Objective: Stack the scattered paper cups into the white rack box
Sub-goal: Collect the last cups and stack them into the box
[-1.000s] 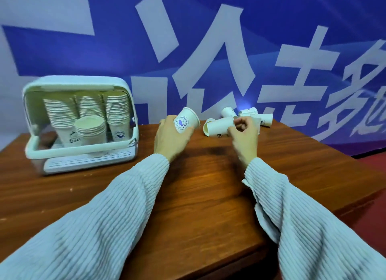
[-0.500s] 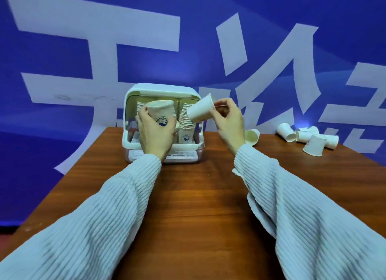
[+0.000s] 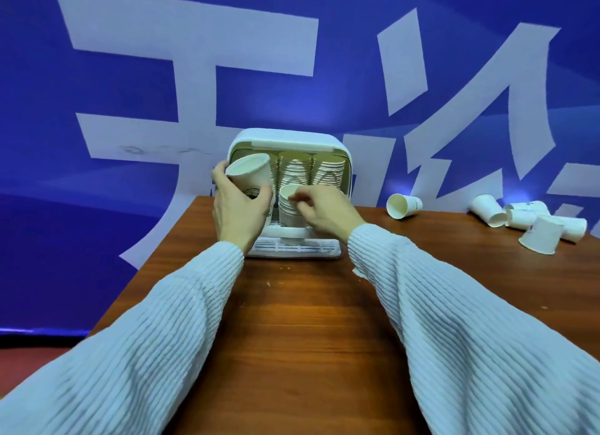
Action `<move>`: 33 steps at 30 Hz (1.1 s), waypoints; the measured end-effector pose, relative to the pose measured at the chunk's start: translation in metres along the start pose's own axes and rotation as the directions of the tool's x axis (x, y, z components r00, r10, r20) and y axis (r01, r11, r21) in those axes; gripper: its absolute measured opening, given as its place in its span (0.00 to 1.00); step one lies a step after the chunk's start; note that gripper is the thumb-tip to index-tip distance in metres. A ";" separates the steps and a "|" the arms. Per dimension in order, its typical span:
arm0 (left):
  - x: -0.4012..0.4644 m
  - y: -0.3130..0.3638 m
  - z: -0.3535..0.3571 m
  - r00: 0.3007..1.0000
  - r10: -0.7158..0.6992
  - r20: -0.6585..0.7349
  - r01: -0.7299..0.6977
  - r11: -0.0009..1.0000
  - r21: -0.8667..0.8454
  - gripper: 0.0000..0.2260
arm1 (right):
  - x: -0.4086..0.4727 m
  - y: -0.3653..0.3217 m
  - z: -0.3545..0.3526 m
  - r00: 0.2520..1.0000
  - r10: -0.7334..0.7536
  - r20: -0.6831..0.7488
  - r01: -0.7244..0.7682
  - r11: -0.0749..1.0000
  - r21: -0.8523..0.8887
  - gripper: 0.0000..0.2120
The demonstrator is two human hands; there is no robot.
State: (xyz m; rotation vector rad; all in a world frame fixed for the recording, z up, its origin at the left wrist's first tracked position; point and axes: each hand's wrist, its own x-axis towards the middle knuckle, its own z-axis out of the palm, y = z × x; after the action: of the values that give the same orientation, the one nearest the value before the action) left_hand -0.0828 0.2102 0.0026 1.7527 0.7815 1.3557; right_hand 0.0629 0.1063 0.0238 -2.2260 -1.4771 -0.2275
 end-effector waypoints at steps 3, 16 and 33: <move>0.012 0.010 0.007 0.990 0.124 0.066 -0.126 0.992 0.029 0.36 | -0.001 0.004 0.004 0.998 0.027 -0.065 -0.022 0.996 0.081 0.15; 0.015 -0.004 0.061 0.892 0.162 0.423 -0.397 0.730 0.556 0.35 | -0.040 0.059 0.014 0.907 0.283 -0.312 -0.178 0.929 0.325 0.15; -0.096 0.065 0.240 0.770 0.251 0.587 -0.493 0.817 0.298 0.25 | -0.140 0.236 -0.064 0.783 0.526 -0.331 -0.377 0.825 0.421 0.16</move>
State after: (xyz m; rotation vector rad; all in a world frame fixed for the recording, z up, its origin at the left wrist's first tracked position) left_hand 0.1270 0.0478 -0.0220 2.6145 0.4387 0.8787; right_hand 0.2262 -0.1147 -0.0391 -2.0048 -0.6449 -0.2684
